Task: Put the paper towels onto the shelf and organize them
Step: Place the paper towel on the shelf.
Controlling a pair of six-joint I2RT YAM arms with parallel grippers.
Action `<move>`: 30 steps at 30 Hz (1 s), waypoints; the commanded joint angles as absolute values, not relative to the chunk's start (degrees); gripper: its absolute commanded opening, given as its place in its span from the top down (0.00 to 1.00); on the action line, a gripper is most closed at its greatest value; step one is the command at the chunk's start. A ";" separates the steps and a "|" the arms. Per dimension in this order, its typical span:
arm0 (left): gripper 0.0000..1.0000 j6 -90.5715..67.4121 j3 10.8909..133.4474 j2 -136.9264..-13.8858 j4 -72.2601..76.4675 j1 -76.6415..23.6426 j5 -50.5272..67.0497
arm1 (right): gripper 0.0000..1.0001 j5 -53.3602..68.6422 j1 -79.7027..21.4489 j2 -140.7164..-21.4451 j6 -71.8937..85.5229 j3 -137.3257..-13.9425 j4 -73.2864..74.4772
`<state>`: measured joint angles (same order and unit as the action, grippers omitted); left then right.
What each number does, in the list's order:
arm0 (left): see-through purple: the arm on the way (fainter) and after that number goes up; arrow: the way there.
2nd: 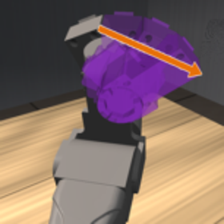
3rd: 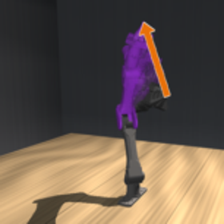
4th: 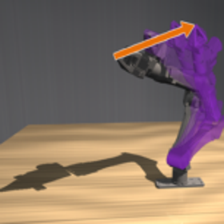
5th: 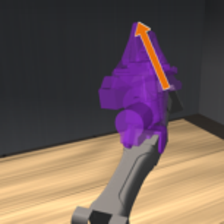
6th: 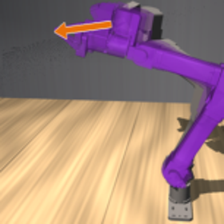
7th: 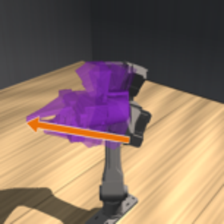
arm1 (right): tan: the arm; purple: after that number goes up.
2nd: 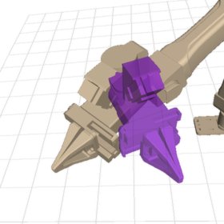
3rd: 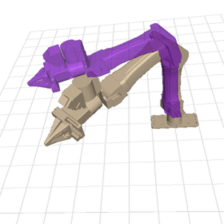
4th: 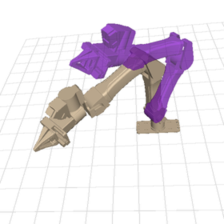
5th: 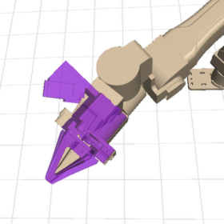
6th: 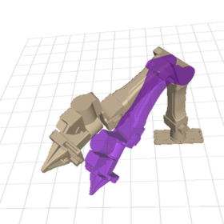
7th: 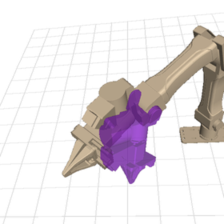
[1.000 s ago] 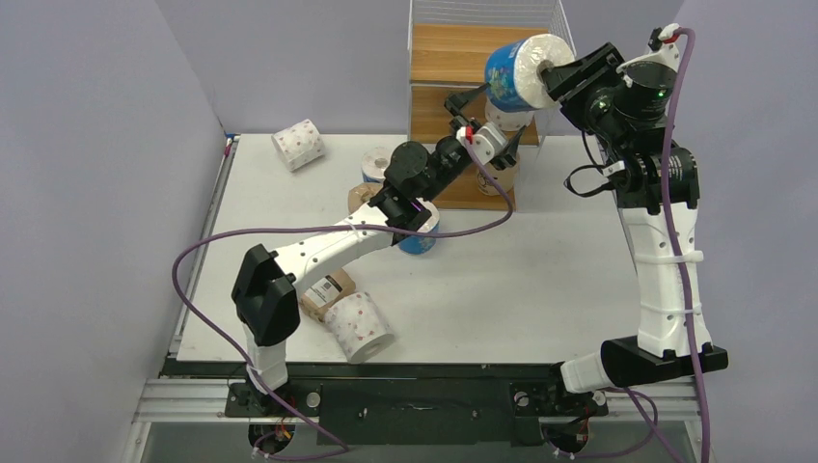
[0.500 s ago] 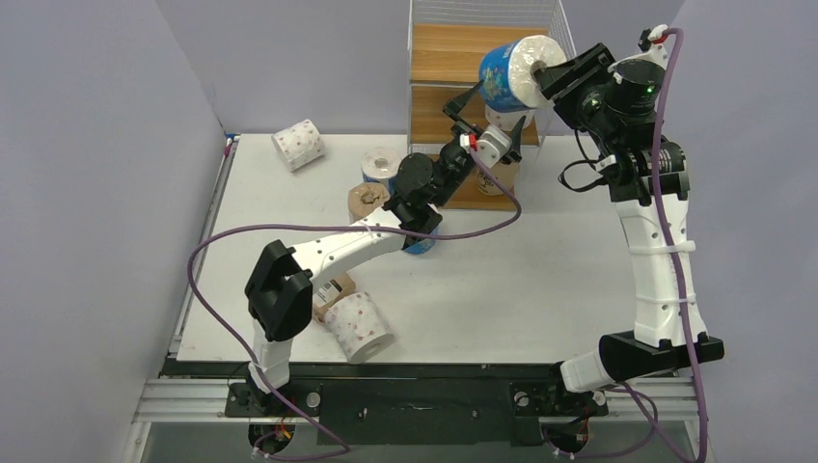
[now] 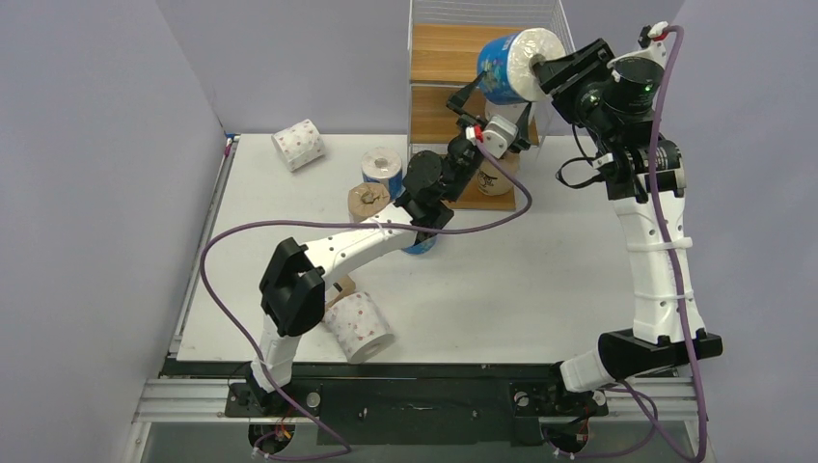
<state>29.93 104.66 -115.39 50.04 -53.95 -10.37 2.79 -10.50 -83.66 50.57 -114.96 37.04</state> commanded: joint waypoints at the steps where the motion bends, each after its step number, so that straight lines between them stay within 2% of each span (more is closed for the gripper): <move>1: 0.04 27.05 110.37 -117.18 50.28 -53.72 -11.68 | 0.65 4.32 -11.77 -84.77 52.22 -117.24 31.64; 18: 0.03 19.90 114.31 -119.72 47.47 -50.55 -12.52 | 0.53 4.59 -11.88 -87.83 52.68 -118.80 31.64; 25: 0.02 17.69 115.55 -120.47 46.92 -49.48 -12.90 | 0.44 5.18 -11.87 -88.74 53.30 -119.65 31.56; 30: 0.00 16.42 116.93 -121.01 45.61 -48.99 -12.78 | 0.43 5.51 -11.74 -88.93 53.23 -120.38 31.51</move>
